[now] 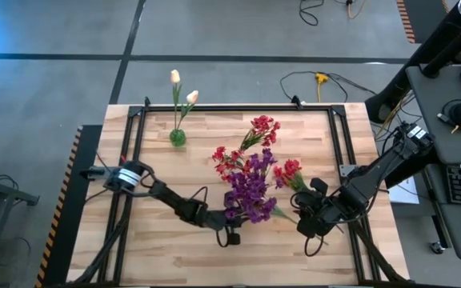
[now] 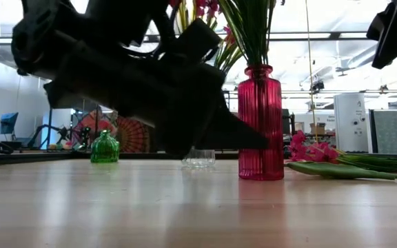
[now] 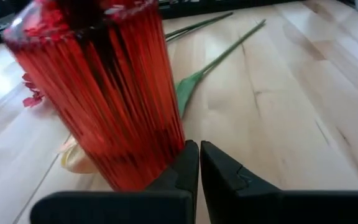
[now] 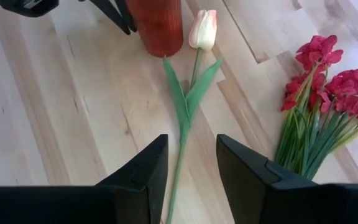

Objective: Sort flowers into vase by color
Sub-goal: Put the pink flowers into the green vase

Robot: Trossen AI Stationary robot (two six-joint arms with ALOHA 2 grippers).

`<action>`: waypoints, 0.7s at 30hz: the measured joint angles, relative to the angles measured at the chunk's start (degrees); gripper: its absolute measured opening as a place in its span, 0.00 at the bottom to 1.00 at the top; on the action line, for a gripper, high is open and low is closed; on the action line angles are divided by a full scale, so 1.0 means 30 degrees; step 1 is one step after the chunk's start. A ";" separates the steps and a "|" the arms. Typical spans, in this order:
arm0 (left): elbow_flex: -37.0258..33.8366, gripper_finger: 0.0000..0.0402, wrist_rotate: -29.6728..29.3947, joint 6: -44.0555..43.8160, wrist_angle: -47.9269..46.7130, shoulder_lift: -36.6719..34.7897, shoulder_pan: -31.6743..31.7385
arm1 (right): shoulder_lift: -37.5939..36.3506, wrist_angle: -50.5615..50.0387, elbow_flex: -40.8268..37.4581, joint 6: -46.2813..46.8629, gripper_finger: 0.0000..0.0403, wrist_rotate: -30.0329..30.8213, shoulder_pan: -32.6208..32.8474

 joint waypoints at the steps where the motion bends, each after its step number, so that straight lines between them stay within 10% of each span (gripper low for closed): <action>1: 0.0112 0.00 0.0000 0.0095 -0.0025 0.0064 0.0063 | 0.0000 0.0002 0.0000 -0.0118 0.31 -0.0001 0.0000; 21: 0.0528 0.00 0.0011 0.1531 -0.0051 0.0183 0.1737 | 0.0002 0.0137 -0.0133 0.0015 0.29 0.0530 -0.0009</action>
